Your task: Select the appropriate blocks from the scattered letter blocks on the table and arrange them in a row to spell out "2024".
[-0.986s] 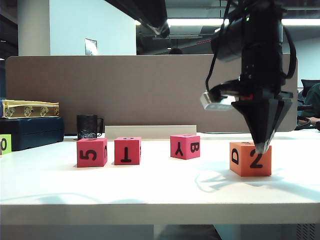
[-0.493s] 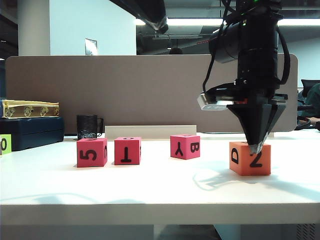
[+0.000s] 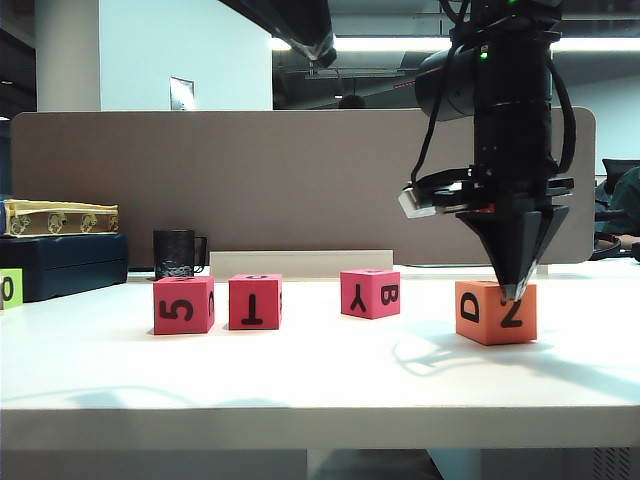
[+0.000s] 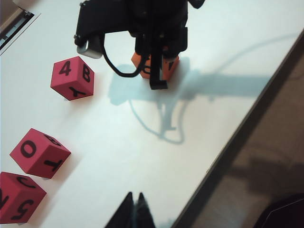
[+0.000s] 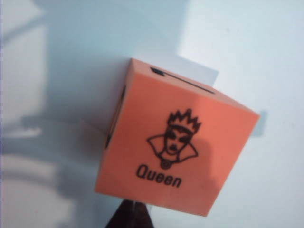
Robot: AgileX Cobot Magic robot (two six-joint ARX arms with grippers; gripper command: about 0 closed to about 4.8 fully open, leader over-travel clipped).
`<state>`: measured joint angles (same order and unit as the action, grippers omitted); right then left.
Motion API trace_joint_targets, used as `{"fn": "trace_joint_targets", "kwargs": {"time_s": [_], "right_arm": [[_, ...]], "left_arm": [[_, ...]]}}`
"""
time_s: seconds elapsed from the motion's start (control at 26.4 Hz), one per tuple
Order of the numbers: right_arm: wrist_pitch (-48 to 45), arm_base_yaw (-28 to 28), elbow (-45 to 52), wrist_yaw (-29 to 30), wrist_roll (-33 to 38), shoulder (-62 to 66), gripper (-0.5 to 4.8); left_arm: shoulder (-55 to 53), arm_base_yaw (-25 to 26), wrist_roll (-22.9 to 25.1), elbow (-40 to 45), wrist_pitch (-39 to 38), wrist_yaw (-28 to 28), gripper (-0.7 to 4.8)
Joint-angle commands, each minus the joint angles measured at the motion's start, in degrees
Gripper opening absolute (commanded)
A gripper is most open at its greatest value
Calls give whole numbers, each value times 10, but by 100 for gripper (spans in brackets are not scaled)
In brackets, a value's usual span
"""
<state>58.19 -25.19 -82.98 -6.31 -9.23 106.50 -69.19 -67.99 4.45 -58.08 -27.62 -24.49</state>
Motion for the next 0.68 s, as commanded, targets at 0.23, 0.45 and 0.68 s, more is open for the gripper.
{"fn": "trace_joint_targets", "kwargs": {"time_s": [0.23, 0.45, 0.68], "right_arm": [[-43, -2, -3, -7, 2, -17, -9], [-95, -2, -3, -27, -1, -31, -9], [-42, -2, -24, -28, -2, -38, -9]], "left_arm": [[2, -1, 1, -3, 4, 0, -6], [2, -1, 1, -3, 4, 1, -6], [2, -1, 0, -3, -7, 0, -6]]}}
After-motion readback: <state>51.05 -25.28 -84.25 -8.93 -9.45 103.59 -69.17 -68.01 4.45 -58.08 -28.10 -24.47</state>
